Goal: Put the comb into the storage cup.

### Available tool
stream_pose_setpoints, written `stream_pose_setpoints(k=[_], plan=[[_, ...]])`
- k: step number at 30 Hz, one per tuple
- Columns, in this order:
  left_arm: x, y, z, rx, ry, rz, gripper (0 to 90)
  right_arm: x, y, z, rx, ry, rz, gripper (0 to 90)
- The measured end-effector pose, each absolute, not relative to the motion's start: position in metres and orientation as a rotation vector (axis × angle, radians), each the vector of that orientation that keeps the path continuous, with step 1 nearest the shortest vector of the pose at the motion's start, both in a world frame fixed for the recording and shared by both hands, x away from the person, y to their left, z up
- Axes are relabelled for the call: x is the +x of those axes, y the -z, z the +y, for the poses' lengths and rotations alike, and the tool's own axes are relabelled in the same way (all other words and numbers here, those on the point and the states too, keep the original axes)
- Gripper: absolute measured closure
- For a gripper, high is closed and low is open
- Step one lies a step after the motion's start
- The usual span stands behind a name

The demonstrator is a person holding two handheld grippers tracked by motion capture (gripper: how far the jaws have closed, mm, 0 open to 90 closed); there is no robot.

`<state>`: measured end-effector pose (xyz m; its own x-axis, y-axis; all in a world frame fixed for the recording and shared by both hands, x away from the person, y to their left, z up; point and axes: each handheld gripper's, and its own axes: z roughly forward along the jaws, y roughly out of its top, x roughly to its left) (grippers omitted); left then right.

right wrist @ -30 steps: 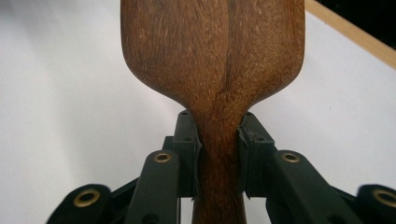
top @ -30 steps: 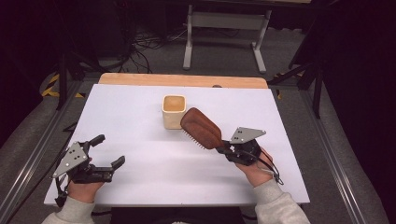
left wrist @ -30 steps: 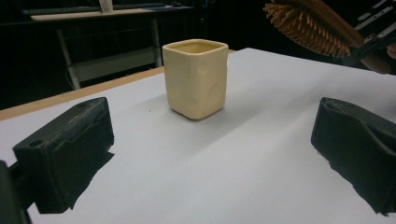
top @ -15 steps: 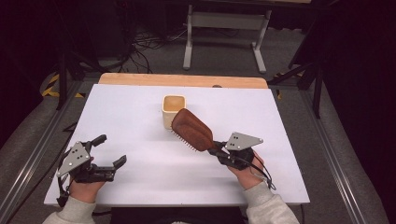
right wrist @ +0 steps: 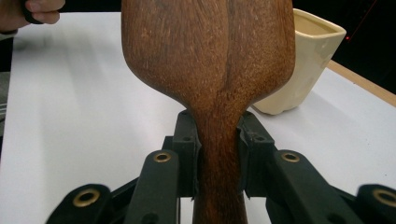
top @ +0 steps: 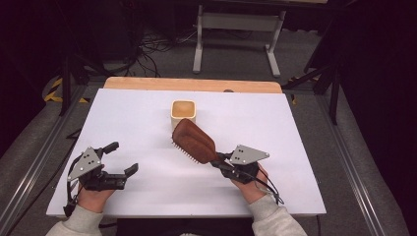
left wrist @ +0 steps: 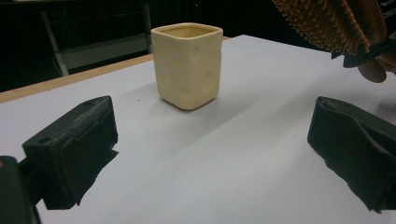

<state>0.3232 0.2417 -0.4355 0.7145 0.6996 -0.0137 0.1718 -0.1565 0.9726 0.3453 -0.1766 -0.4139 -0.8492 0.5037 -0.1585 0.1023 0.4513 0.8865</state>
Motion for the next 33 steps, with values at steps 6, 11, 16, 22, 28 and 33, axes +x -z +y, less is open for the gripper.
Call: stream_pose_setpoints(k=[6, 11, 16, 22, 28, 33], plan=[[0.325, 0.433, 0.237, 1.705, -0.511, 0.694, 1.7, 0.345, 0.416, -0.173, 0.501, -1.358, 2.313, 72.1], [0.327, 0.429, 0.228, 1.688, -0.453, 0.692, 0.5, 0.345, 0.417, -0.171, 0.501, -1.356, 2.314, 72.1], [0.334, 0.419, 0.218, 1.695, -0.357, 0.660, 0.7, 0.343, 0.416, -0.169, 0.492, -1.354, 2.308, 72.1], [0.339, 0.410, 0.201, 1.710, -0.325, 0.646, 1.0, 0.343, 0.416, -0.168, 0.490, -1.352, 2.304, 72.1], [0.344, 0.402, 0.187, 1.692, -0.305, 0.634, 1.8, 0.342, 0.415, -0.168, 0.482, -1.354, 2.300, 72.1], [0.347, 0.397, 0.176, 1.717, -0.307, 0.612, 2.0, 0.342, 0.416, -0.166, 0.480, -1.351, 2.305, 72.1]])
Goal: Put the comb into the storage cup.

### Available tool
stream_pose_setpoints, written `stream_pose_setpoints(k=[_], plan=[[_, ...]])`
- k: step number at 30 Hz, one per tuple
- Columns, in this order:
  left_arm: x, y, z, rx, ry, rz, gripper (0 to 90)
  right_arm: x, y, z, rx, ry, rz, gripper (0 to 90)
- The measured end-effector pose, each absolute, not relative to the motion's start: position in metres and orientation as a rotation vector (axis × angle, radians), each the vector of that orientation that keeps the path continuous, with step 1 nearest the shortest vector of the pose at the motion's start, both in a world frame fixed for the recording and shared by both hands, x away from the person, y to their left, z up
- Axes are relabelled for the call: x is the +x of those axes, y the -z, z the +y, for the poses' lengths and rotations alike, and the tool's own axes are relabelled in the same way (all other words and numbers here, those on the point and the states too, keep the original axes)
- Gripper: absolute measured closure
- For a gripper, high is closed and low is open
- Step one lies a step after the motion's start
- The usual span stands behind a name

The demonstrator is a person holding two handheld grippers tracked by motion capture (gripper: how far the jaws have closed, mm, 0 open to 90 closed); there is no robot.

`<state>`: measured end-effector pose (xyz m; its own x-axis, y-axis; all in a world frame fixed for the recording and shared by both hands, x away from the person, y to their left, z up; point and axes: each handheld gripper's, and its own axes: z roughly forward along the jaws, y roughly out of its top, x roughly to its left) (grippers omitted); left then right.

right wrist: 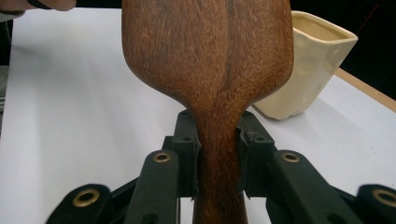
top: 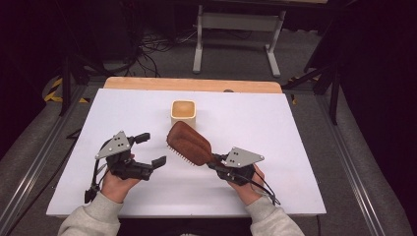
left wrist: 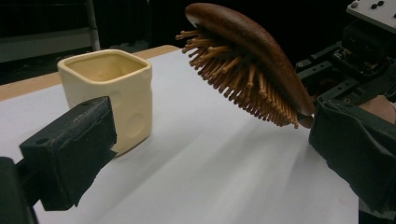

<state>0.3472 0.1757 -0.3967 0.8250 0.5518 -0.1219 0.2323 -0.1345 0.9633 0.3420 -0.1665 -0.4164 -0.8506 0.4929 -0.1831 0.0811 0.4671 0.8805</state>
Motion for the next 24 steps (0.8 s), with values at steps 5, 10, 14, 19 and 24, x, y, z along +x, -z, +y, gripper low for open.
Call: stream_pose_setpoints(k=[5, 10, 14, 19, 24], plan=[[0.352, 0.393, 0.163, 1.742, -0.290, 0.590, 2.7, 0.342, 0.418, -0.166, 0.485, -1.349, 2.307, 72.1], [0.358, 0.390, 0.150, 1.770, -0.269, 0.583, 2.5, 0.342, 0.418, -0.166, 0.477, -1.351, 2.308, 72.1], [0.362, 0.390, 0.140, 1.779, -0.258, 0.583, 2.5, 0.341, 0.418, -0.166, 0.472, -1.353, 2.307, 72.1], [0.366, 0.391, 0.127, 1.798, -0.229, 0.574, 1.5, 0.340, 0.417, -0.166, 0.468, -1.353, 2.301, 72.1], [0.368, 0.392, 0.121, 1.812, -0.208, 0.569, 2.0, 0.340, 0.417, -0.166, 0.469, -1.350, 2.295, 72.1]])
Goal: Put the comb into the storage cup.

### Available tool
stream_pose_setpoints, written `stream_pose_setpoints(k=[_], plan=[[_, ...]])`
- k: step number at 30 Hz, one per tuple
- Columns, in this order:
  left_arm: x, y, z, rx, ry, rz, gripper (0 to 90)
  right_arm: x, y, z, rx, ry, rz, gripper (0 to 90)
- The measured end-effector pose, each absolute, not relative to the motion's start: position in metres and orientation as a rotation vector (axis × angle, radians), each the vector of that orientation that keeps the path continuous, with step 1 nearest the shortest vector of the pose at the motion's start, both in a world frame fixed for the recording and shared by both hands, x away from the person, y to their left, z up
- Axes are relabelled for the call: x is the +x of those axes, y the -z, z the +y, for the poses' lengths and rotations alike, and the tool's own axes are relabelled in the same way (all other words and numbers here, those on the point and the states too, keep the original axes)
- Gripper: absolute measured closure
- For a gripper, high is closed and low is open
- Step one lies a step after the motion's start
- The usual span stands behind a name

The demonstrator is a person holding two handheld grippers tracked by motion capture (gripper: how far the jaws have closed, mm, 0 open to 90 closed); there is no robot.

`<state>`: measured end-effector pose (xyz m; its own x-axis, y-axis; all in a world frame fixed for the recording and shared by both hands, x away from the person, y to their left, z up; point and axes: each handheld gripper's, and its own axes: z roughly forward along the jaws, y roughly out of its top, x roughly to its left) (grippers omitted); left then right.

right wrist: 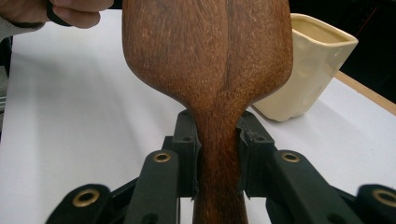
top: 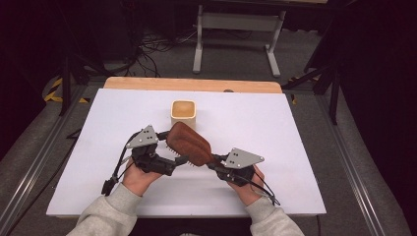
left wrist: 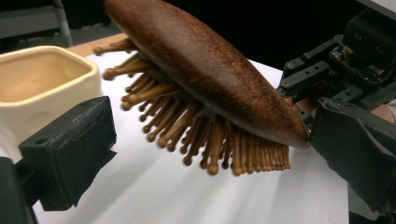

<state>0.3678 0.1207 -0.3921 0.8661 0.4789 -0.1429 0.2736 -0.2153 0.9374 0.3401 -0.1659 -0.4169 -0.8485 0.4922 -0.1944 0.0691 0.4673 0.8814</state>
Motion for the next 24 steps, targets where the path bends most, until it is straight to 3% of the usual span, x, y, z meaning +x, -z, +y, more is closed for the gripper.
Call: stream_pose_setpoints(k=[16, 24], plan=[[0.3709, 0.3938, 0.1094, 1.835, -0.142, 0.581, 10.0, 0.3386, 0.4183, -0.1642, 0.451, -1.321, 2.283, 72.0], [0.3696, 0.3916, 0.1133, 1.834, -0.136, 0.590, 21.1, 0.3374, 0.4203, -0.1610, 0.435, -1.295, 2.282, 71.7]])
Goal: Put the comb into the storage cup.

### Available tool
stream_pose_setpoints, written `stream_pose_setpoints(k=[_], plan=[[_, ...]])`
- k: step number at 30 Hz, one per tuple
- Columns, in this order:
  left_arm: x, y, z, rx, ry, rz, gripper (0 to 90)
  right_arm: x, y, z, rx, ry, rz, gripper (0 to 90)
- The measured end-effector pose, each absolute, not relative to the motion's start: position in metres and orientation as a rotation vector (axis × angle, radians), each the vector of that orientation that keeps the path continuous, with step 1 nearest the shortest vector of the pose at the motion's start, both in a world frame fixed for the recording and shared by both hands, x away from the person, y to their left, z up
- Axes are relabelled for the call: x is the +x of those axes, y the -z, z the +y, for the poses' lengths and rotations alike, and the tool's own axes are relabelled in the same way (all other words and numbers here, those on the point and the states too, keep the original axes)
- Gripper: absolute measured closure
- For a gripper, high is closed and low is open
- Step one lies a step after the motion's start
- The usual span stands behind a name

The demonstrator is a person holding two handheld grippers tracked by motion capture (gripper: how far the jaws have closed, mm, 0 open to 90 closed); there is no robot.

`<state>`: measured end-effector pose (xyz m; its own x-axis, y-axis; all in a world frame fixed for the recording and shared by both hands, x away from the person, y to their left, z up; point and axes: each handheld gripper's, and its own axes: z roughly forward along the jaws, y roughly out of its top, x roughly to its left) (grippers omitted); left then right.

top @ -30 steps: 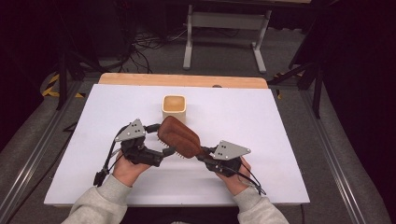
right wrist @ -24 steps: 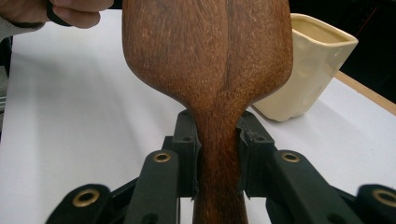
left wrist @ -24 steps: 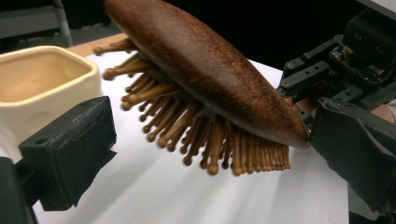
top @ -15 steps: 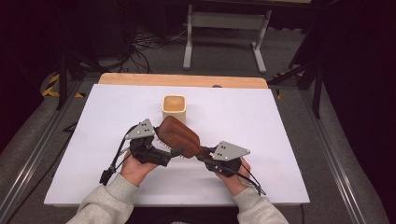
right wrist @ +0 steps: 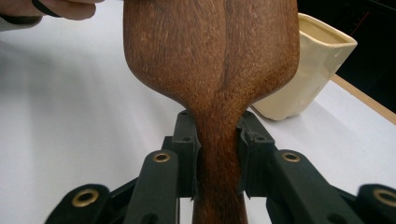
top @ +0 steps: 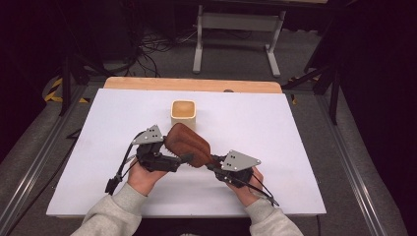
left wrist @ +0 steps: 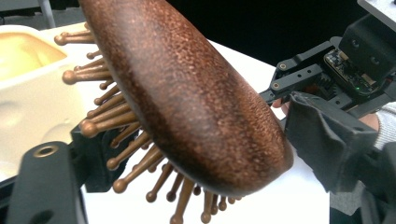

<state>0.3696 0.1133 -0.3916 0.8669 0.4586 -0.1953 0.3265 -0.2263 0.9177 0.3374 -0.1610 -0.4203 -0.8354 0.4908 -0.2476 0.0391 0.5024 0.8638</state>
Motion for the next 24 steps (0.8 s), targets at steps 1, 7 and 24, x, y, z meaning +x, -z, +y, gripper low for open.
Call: stream_pose_setpoints(k=[1, 7, 24], plan=[[0.369, 0.391, 0.114, 1.836, -0.137, 0.587, 21.1, 0.337, 0.420, -0.161, 0.433, -1.291, 2.282, 71.7], [0.370, 0.390, 0.117, 1.847, -0.090, 0.573, 34.3, 0.337, 0.421, -0.160, 0.422, -1.276, 2.296, 70.6], [0.365, 0.381, 0.123, 1.812, 0.021, 0.483, 56.7, 0.339, 0.425, -0.158, 0.398, -1.260, 2.301, 68.3]])
